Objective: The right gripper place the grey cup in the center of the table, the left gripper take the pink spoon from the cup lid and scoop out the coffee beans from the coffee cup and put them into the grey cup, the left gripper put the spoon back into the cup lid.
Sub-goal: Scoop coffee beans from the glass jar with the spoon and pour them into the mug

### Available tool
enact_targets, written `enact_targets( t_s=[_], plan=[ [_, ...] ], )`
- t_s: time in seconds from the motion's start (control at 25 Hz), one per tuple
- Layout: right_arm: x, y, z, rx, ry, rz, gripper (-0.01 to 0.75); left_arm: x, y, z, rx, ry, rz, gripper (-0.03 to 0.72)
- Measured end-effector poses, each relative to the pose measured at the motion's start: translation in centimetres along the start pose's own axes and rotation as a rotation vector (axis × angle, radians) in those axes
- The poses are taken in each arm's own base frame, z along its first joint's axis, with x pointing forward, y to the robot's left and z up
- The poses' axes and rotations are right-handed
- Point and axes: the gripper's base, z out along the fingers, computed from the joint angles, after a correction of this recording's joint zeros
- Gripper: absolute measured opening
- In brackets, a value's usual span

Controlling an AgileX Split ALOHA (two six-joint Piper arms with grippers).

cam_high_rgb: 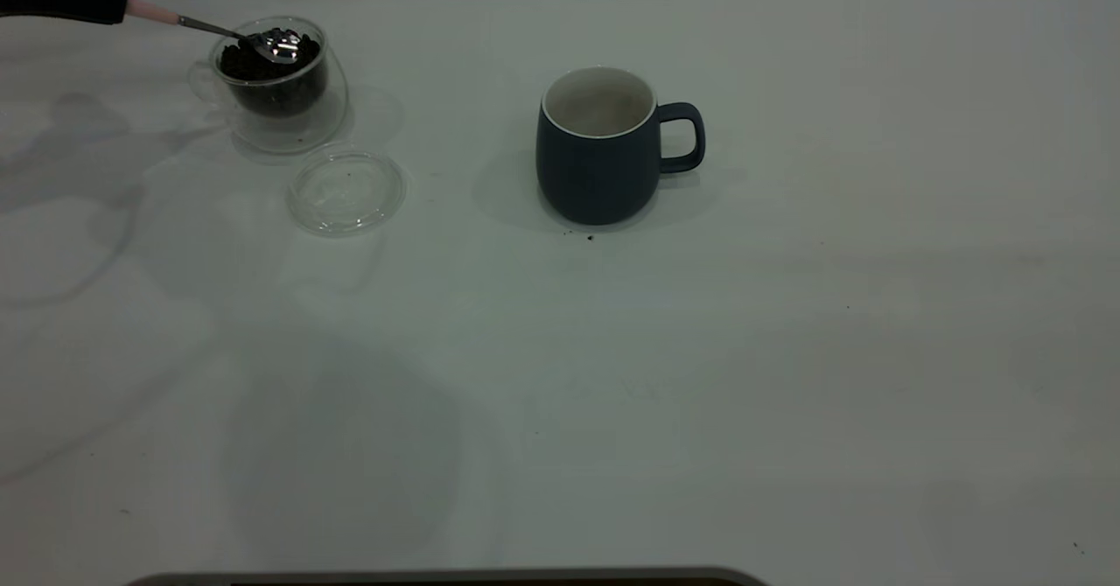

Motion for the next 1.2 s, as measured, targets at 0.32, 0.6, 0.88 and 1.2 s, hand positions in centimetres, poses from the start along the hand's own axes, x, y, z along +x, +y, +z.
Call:
enact_targets(
  t_s=[0.32, 0.6, 0.88, 1.2],
  plan=[
    [0.0, 0.0, 0.0, -0.001, 0.000, 0.000, 0.591, 0.9, 0.3, 0.8, 0.020, 0.009, -0.145, 0.125],
    [0.0, 0.0, 0.0, -0.001, 0.000, 0.000, 0.591, 1.0, 0.0, 0.7, 0.047, 0.031, -0.371, 0.125],
    [0.0, 0.0, 0.0, -0.001, 0.000, 0.000, 0.591, 1.2, 0.1, 0.6, 0.047, 0.046, -0.535, 0.125],
    [0.0, 0.0, 0.0, -0.001, 0.000, 0.000, 0.591, 1.3, 0.1, 0.0, 0.084, 0.037, -0.602, 0.125]
  ],
)
